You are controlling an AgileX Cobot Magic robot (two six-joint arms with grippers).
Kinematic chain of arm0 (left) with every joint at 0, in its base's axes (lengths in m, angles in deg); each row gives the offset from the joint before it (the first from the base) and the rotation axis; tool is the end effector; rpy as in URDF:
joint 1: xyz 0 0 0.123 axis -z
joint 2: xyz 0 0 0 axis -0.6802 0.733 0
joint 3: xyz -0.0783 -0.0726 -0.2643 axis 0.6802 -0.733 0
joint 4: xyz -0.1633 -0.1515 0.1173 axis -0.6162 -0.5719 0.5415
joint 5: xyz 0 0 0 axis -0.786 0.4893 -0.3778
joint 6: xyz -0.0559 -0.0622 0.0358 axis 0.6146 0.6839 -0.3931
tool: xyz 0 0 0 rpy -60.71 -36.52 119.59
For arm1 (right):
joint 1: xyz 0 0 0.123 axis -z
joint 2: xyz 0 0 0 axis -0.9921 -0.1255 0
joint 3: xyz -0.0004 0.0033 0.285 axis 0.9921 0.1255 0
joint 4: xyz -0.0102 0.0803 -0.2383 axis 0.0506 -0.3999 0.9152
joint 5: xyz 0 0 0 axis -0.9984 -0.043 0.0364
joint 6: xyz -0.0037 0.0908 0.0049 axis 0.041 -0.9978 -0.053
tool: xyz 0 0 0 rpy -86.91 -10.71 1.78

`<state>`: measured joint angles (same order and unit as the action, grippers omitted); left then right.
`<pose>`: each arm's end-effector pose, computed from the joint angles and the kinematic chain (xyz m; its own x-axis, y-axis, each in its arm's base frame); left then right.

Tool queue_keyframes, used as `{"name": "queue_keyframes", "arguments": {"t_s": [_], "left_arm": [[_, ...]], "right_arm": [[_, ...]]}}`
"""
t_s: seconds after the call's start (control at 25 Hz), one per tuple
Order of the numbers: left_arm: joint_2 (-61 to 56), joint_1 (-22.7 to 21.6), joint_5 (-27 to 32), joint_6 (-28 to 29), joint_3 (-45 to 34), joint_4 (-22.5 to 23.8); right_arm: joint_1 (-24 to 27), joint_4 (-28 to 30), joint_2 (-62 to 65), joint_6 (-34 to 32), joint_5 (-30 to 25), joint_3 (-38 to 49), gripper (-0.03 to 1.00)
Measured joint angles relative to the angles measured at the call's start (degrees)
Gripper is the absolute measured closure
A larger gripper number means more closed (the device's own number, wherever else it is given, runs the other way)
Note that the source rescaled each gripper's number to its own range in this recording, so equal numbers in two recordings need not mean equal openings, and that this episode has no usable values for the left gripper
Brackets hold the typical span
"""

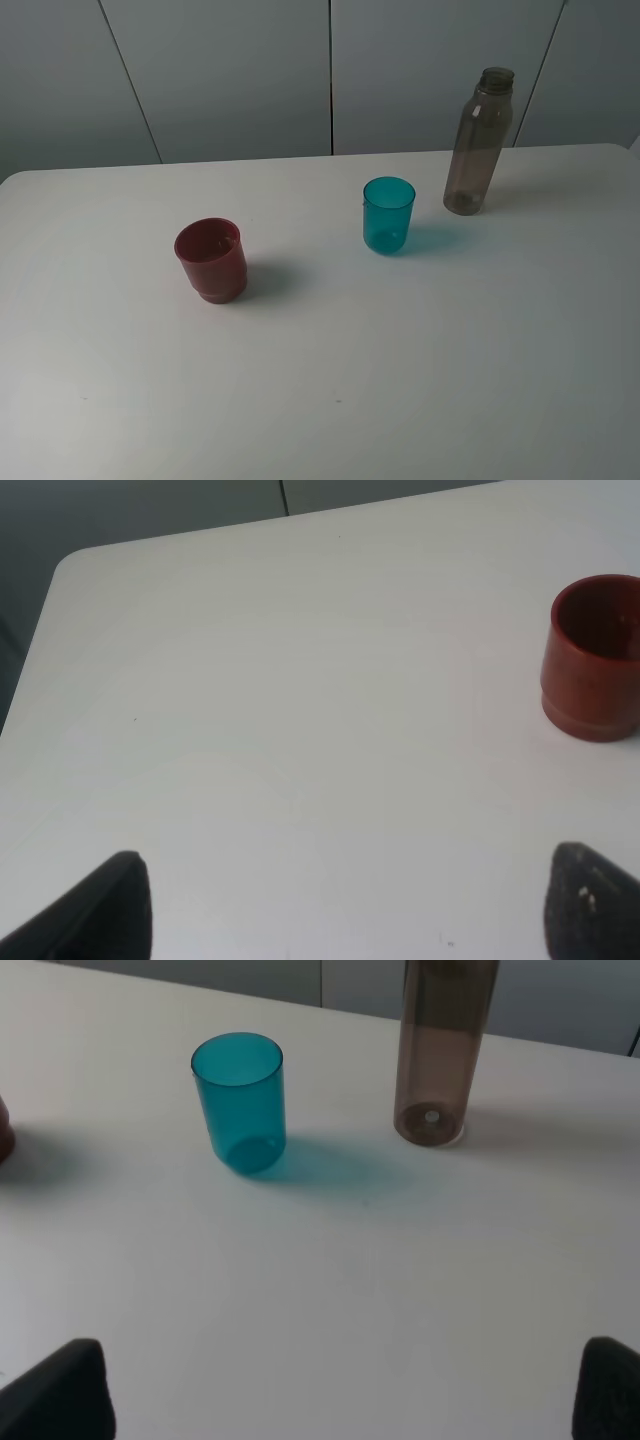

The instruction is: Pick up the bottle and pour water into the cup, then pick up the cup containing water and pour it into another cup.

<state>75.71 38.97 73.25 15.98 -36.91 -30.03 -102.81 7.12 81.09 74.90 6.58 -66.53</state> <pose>-0.0080 -0.0052 0.2791 -0.4663 0.1058 -0.8783 0.0421 0.9944 0.0974 -0.0052 -0.0048 0.2777 -0.4619 -0.1423 -0.8755 -0.3063 0.9519 0.0069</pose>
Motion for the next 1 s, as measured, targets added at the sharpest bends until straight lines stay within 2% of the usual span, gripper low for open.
{"name": "queue_keyframes", "arguments": {"t_s": [0.32, 0.4, 0.68, 1.0], "left_arm": [[0.00, 0.00, 0.00, 0.00, 0.00, 0.00], [0.00, 0.00, 0.00, 0.00, 0.00, 0.00], [0.00, 0.00, 0.00, 0.00, 0.00, 0.00], [0.00, 0.00, 0.00, 0.00, 0.00, 0.00]], "right_arm": [[0.59, 0.00, 0.38, 0.12, 0.00, 0.00, -0.03], [2.70, 0.00, 0.38, 0.12, 0.00, 0.04, -0.03], [15.86, -0.09, 0.51, 0.77, 0.00, 0.04, -0.03], [16.70, -1.33, 0.51, 1.11, 0.00, 0.04, -0.03]]}}
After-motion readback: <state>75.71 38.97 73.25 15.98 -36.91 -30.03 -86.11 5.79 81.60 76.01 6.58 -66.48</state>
